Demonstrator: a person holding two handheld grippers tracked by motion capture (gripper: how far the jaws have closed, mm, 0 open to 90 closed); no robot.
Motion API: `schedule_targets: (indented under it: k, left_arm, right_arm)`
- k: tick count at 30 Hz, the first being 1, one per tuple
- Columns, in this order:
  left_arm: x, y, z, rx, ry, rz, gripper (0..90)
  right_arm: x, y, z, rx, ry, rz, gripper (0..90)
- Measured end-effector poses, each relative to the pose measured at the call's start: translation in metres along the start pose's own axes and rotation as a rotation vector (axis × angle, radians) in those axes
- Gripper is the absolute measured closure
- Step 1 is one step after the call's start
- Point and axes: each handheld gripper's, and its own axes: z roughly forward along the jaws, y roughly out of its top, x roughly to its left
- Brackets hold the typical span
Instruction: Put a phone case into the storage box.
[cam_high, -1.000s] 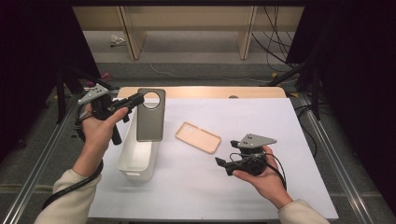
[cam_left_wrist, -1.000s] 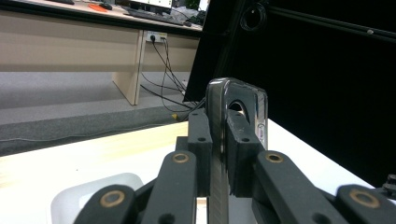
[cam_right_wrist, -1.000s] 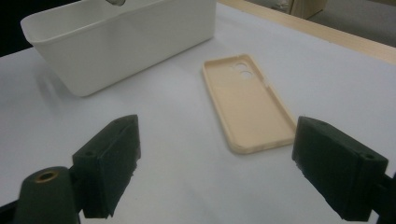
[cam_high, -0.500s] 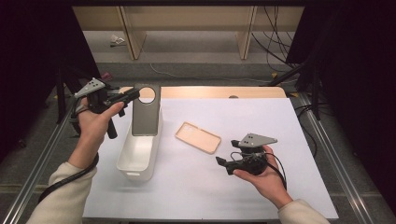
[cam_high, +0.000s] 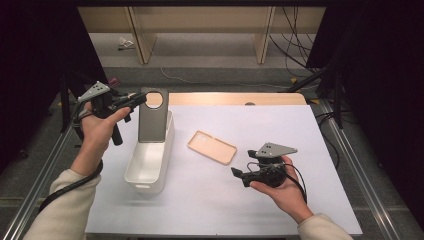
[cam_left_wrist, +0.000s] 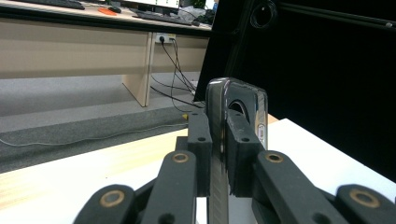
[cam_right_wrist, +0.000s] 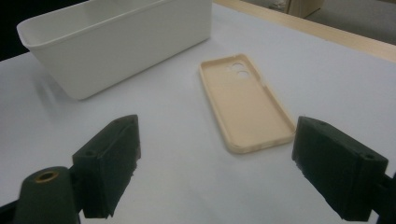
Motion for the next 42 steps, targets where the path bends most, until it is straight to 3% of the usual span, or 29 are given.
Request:
schedule_targets:
  k: [42]
  left_arm:
    - [0.030, 0.000, 0.019, 0.024, 0.047, 0.038, 81.6]
  right_arm:
    - [-0.001, -0.001, 0.001, 0.002, 0.002, 0.008, 16.1]
